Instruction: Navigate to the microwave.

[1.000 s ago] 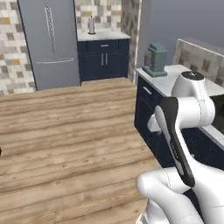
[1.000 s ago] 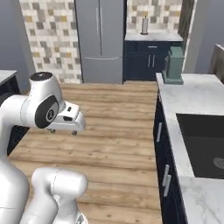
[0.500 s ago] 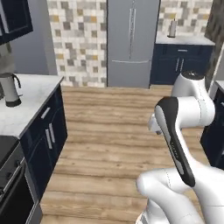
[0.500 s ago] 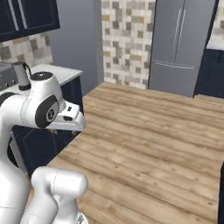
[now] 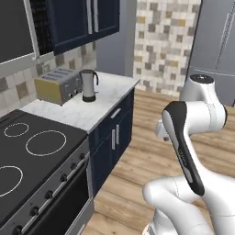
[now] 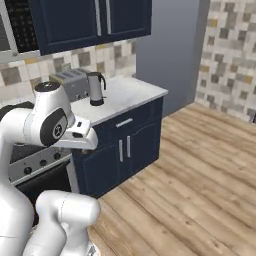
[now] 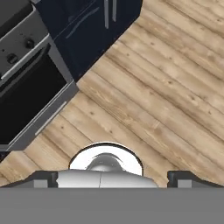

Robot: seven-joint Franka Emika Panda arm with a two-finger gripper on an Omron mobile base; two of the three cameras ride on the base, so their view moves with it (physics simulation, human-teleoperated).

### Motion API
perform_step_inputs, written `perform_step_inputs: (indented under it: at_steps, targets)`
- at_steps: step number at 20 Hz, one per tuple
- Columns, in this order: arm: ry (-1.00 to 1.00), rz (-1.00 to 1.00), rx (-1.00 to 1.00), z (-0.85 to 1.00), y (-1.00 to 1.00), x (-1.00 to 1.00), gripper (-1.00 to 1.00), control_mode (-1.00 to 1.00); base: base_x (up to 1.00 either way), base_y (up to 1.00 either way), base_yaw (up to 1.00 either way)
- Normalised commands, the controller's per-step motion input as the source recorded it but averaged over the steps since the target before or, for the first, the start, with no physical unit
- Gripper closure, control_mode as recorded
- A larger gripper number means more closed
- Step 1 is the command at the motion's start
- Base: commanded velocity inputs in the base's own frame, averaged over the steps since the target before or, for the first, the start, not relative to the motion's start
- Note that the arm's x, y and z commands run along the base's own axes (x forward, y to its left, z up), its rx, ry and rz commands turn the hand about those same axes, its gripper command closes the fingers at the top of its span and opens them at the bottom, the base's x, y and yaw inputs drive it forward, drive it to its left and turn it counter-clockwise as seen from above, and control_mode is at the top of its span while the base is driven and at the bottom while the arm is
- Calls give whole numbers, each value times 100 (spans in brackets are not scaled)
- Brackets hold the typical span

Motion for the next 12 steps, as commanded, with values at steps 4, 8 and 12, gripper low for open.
perform_step_inputs:
  at_steps: [4, 8, 12]
  targets:
    - [0, 0, 0, 0, 0, 0, -100, 100, 56, 35, 59]
    - [0, 0, 0, 0, 0, 0, -100, 100, 50, 31, 58]
    - [0, 0, 0, 0, 0, 0, -100, 100, 53, 30, 58]
